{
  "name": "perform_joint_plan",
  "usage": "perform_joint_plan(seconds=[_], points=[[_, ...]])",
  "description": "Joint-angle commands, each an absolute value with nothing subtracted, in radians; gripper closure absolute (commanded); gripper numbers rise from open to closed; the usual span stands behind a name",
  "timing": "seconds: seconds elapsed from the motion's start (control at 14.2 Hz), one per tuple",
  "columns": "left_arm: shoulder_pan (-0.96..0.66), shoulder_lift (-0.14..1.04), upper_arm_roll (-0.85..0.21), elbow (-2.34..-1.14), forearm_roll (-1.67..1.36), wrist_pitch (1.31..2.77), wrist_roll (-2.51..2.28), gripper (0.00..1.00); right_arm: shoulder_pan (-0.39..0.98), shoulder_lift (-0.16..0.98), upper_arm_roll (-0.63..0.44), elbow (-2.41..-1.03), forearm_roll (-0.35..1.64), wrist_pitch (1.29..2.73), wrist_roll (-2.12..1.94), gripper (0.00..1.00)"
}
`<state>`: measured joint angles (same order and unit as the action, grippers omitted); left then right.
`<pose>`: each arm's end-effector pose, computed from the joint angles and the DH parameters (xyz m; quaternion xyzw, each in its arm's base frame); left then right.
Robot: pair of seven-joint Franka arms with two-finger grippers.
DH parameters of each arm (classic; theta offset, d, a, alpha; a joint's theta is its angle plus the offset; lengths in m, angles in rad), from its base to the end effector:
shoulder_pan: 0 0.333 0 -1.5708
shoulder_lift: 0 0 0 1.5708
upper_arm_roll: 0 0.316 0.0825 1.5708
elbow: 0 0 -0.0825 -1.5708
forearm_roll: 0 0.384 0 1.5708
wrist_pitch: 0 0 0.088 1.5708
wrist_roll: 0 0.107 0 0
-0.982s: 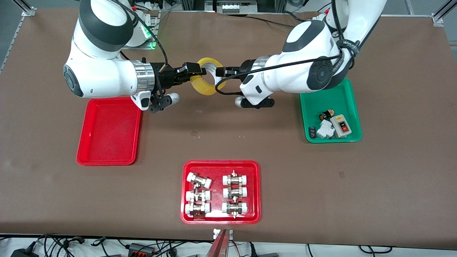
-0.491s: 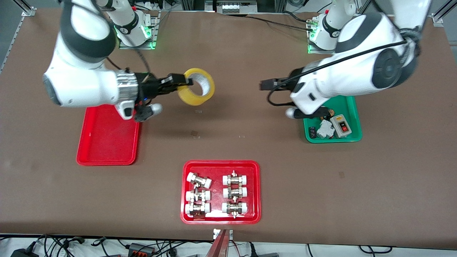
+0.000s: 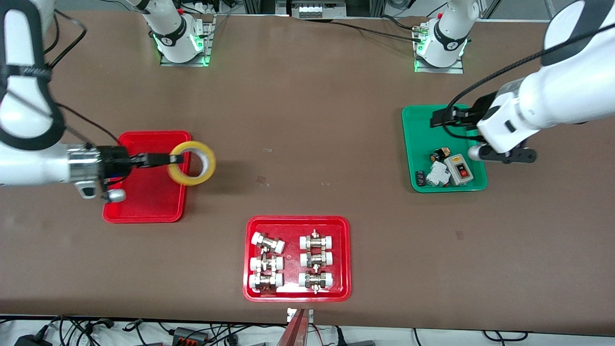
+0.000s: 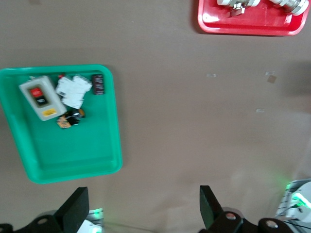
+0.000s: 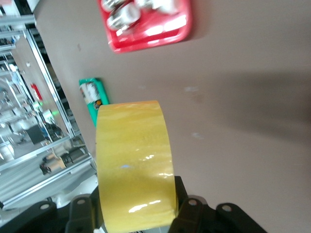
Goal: Left arm passes tape to right arm into tray
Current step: 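Lower the tape into the empty red tray with the right gripper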
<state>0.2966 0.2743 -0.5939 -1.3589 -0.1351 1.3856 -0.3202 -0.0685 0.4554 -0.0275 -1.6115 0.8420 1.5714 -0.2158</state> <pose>0.5845 -0.1463 0.5761 0.9847 0.0066 -0.1377 0.1066 0.6383 0.0209 0.3649 -0.8918 0.0472 0.1603 0.4205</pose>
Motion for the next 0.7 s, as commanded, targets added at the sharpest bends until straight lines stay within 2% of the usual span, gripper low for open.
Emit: perform_joint_plan(seconds=[0.0,0.14,0.21,0.49,0.63], points=[[0.183,0.18,-0.438,-1.379,-0.11,1.345,-0.279,0.0,-0.175,0.512,-0.006,-1.592,0.763,1.546,-0.308,0.5],[0.105,0.138,-0.289,-1.393,-0.115,1.333,-0.172,0.0,-0.234,0.558,-0.008,-1.591,0.732,1.551,-0.398,0.5],[0.097,0.111,-0.249,-1.419,-0.117,1.332,-0.123,0.0,-0.265,0.589,-0.006,-1.588,0.732,1.551,-0.429,0.5],[0.012,-0.003,-0.126,-1.535,-0.107,1.342,-0.109,0.0,-0.331,0.698,-0.006,-1.585,0.732,1.552,-0.609,0.5],[0.009,-0.003,-0.121,-1.537,-0.107,1.347,-0.109,0.0,-0.356,0.738,-0.006,-1.585,0.732,1.554,-0.644,0.5]])
